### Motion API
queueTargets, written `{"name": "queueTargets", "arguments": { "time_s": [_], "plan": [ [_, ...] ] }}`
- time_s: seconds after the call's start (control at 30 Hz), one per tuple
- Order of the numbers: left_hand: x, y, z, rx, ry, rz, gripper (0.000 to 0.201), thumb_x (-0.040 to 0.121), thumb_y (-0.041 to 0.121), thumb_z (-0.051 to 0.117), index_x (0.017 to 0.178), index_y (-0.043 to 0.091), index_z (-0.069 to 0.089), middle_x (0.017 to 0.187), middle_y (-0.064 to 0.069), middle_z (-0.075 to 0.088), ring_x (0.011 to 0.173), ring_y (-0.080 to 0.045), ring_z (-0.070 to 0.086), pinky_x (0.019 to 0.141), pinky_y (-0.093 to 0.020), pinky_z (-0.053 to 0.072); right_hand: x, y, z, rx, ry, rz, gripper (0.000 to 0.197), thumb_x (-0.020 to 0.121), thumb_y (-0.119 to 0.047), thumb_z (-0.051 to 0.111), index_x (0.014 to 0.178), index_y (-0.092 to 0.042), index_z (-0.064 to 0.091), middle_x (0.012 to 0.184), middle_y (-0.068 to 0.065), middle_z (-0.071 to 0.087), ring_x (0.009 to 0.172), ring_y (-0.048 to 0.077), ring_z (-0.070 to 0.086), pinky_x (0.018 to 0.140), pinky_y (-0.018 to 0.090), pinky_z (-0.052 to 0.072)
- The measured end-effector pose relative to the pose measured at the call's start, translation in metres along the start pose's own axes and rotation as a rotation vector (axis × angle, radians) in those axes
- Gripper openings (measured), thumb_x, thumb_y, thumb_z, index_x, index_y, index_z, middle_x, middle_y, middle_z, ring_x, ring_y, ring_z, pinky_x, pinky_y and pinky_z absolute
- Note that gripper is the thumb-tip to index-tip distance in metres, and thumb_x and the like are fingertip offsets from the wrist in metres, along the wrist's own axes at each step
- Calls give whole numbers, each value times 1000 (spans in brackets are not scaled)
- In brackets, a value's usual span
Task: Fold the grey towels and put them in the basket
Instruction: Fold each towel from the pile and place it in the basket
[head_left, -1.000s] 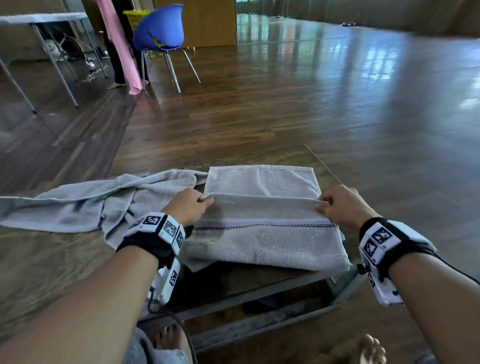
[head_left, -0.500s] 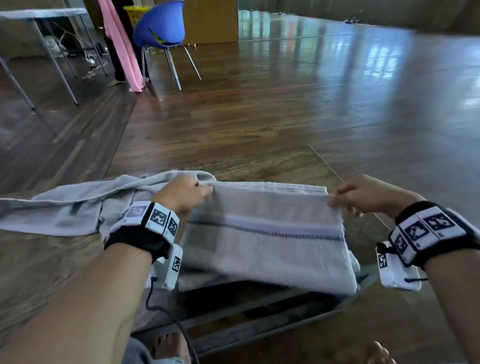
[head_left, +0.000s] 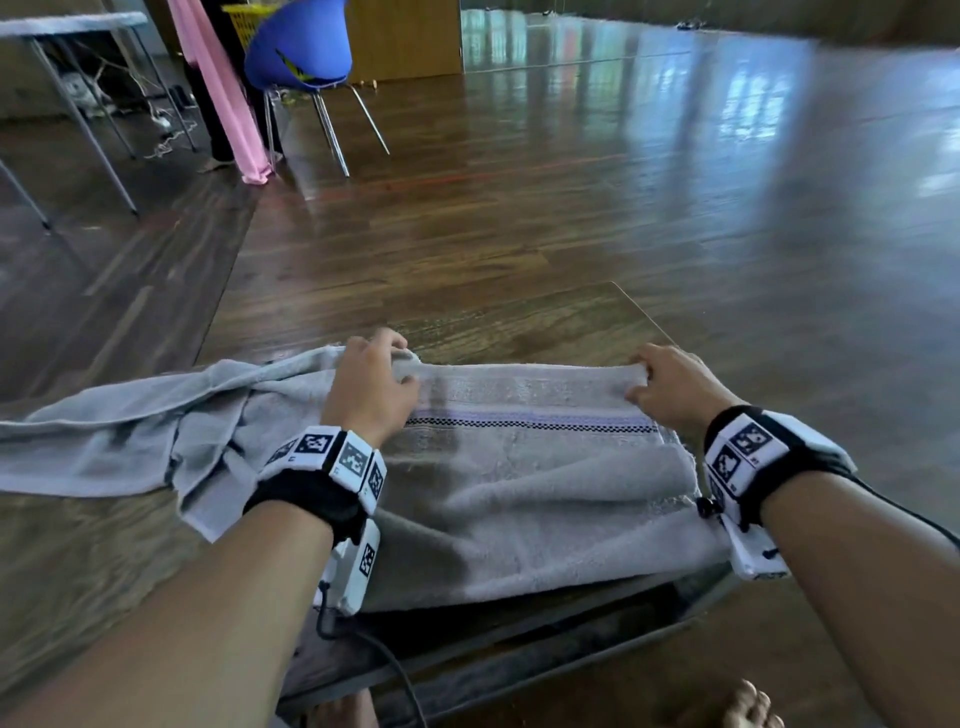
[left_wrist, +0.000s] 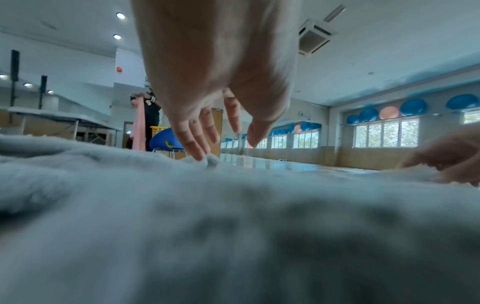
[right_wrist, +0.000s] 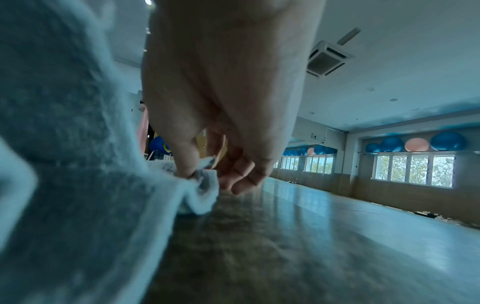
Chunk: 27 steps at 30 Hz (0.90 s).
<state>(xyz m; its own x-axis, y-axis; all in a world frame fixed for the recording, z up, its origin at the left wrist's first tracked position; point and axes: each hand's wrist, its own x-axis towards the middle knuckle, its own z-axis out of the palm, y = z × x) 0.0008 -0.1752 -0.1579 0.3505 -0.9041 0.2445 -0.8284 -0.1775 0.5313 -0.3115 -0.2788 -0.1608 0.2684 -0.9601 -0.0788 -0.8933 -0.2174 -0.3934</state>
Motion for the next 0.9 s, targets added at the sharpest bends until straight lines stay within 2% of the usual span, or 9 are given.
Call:
{"name": "queueTargets", "arguments": {
  "time_s": [0.1, 0.23, 0.3, 0.43, 0.57, 0.63, 0.73, 0.8, 0.9],
  "plan": [
    [-4, 21, -4, -33, -44, 118, 28, 89, 15, 63, 117, 21, 59, 118, -5, 53, 100, -16, 57, 82, -25, 41, -3, -10, -5, 46, -28, -15, 21, 89, -25, 73, 77, -14, 60, 88, 6, 64, 79, 25, 62, 56, 22, 40],
    [-17, 63, -2, -122, -188, 376, 28, 92, 26, 65, 119, 28, 61, 119, 3, 54, 95, -7, 50, 85, -25, 40, -14, -32, -17, 251, 143, -132, 11, 81, -10, 73, 77, -18, 68, 70, -5, 66, 64, 10, 58, 50, 12, 39],
    [-24, 84, 2, -168, -191, 470, 31, 92, 31, 67, 122, 26, 61, 118, 2, 57, 92, -7, 50, 83, -25, 40, -25, -49, -22, 372, 188, -227, 15, 79, -13, 78, 74, -23, 69, 68, -8, 68, 60, 4, 59, 53, 10, 42],
    [-35, 111, 1, -287, -91, 523, 27, 92, 27, 69, 116, 16, 63, 108, -2, 64, 91, -14, 58, 82, -30, 49, -53, -74, -23, 594, 243, -318, 7, 83, -28, 79, 82, -21, 75, 75, -5, 75, 72, 13, 72, 66, 30, 58],
    [-44, 120, -10, -401, -32, 499, 18, 87, 25, 76, 95, 9, 71, 89, 1, 69, 74, -4, 54, 70, -6, 38, -76, -72, -28, 716, 273, -312, 6, 74, -25, 79, 79, -25, 76, 77, -9, 77, 75, 8, 73, 69, 29, 57],
    [-51, 124, -14, -412, -49, 460, 18, 82, 21, 80, 88, 7, 72, 82, 3, 68, 72, -7, 55, 64, -6, 35, -86, -67, -29, 751, 286, -299, 11, 76, -18, 82, 80, -26, 76, 82, -10, 77, 79, 7, 74, 74, 26, 57],
    [-61, 128, -19, -431, -170, 457, 18, 85, 22, 78, 85, 5, 72, 79, -1, 70, 68, -13, 57, 64, -17, 42, -99, -59, -27, 783, 303, -302, 17, 83, -10, 80, 88, -26, 77, 94, -3, 77, 90, 10, 74, 83, 26, 57],
    [-63, 128, -24, -479, -354, 440, 22, 88, 24, 75, 82, 3, 70, 73, -1, 68, 63, -12, 56, 64, -26, 45, -104, -53, -27, 722, 333, -321, 26, 88, -4, 72, 89, -29, 76, 101, -5, 74, 92, 5, 71, 82, 16, 54],
    [-64, 130, -29, -515, -480, 400, 24, 91, 28, 72, 87, 5, 68, 69, -6, 62, 60, -12, 50, 59, -29, 41, -105, -44, -33, 679, 352, -308, 37, 86, 4, 65, 89, -30, 76, 98, -10, 75, 91, 1, 71, 83, 15, 54]
  ]
}}
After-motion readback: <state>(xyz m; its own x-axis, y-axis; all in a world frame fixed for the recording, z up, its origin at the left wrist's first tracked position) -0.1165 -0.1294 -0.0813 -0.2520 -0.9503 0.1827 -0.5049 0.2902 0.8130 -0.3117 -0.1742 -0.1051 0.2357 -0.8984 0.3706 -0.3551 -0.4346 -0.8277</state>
